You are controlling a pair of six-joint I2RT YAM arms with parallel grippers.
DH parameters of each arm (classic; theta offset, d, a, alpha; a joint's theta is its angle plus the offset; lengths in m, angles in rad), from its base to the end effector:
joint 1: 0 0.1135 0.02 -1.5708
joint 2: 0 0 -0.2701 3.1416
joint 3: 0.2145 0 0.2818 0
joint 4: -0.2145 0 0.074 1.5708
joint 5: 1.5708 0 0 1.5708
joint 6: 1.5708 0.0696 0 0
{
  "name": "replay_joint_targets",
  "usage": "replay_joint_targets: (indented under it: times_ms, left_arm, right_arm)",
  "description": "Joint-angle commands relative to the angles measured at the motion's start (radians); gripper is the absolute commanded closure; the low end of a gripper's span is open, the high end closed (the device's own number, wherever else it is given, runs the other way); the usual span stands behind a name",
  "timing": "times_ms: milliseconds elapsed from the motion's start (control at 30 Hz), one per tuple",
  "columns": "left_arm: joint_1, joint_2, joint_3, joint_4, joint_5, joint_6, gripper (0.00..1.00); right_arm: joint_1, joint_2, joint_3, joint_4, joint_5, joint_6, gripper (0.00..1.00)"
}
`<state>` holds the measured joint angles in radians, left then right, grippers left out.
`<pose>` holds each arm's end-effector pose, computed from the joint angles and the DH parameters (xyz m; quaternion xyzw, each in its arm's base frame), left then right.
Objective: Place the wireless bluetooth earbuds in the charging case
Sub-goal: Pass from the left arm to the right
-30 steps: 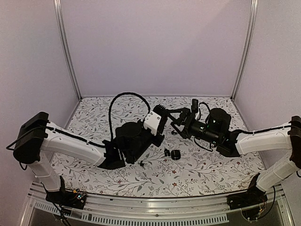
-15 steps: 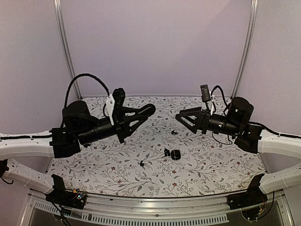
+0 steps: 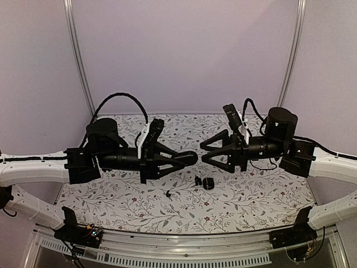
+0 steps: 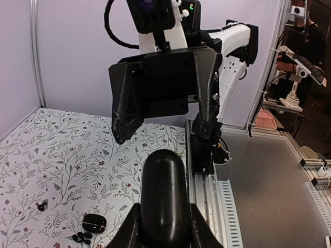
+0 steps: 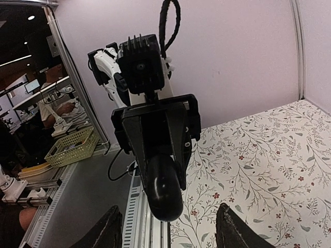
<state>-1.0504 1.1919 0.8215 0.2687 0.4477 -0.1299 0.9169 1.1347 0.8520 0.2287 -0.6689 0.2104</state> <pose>0.1402 -0.3052 0.3068 0.4547 0.5822 -0.5006 0.4513 0.1576 0.2766 0.3322 -0.4490 0.5653 0.5485 0.4218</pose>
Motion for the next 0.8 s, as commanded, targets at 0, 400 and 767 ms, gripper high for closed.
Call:
replay_joint_targets:
  times_ms: [0,400,767]
  left_arm:
    - [0.012,0.009,0.017,0.058,0.061,-0.042,0.92]
    - [0.011,0.045,0.019,0.115,0.112,-0.087,0.93]
    - [-0.005,0.064,0.023,0.152,0.111,-0.105,0.94]
  right_arm:
    - [0.033,0.019,0.021,-0.042,-0.03,-0.044,0.41]
    - [0.067,0.037,0.016,-0.013,-0.063,-0.092,0.51]
    - [0.078,0.048,0.018,-0.003,-0.084,-0.103,0.65]
